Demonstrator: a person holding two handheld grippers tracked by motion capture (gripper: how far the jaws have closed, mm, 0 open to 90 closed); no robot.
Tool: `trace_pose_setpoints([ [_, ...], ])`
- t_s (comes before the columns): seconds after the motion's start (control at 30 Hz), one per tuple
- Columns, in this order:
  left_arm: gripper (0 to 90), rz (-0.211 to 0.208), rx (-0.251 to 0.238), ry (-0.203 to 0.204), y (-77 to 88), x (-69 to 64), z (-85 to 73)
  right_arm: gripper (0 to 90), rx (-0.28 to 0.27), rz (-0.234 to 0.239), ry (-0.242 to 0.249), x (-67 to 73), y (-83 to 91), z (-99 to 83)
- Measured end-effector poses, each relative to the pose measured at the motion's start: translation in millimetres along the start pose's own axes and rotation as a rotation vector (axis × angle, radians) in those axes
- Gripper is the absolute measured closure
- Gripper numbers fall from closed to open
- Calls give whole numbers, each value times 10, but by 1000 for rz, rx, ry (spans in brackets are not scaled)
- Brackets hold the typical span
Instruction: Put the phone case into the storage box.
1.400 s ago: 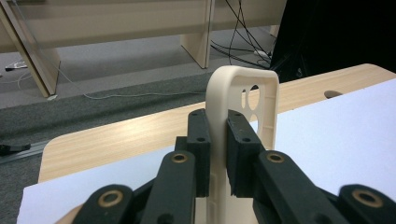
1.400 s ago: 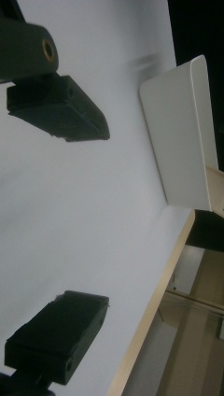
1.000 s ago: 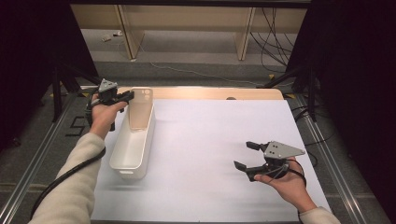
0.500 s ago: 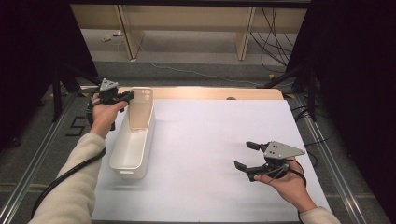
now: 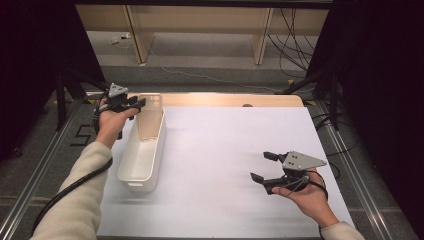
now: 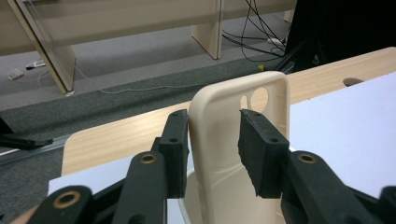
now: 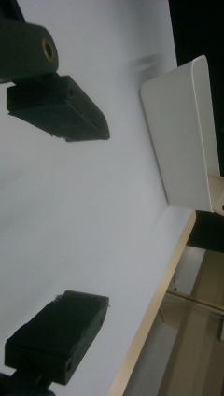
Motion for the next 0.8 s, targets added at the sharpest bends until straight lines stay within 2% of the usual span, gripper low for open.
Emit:
trace_pose_setpoints([
  [0.1, 633, 1, -1, -7, 39, 7, 25, 177, 1, 1, 0, 2, -2, -3],
  [0.2, 726, 23, -4, -3, 81, 48, 26, 177, 2, 1, 1, 2, -3, -3],
  [0.27, 803, 33, -9, 16, 100, 81, 14, 177, 1, 1, 0, 1, -3, -1],
  [0.4, 892, 56, 4, 49, 111, 138, -38, 177, 1, 3, -2, 4, -5, -1],
  [0.57, 895, 61, 22, 62, 74, 163, -98, 177, 1, 4, -4, 5, -7, -2],
  [0.8, 891, 64, 22, 70, 45, 168, -111, 177, 1, 4, -5, 3, -6, -2],
])
Point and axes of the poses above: each handheld gripper's, and its own axes: y roughly backward along the jaws, z roughly out of its top, x roughly to its left, the point moved 10 cm from there along -y, roughly forward along the jaws, and after that the axes turned 14 degrees about -z, right-handed, at the moved point
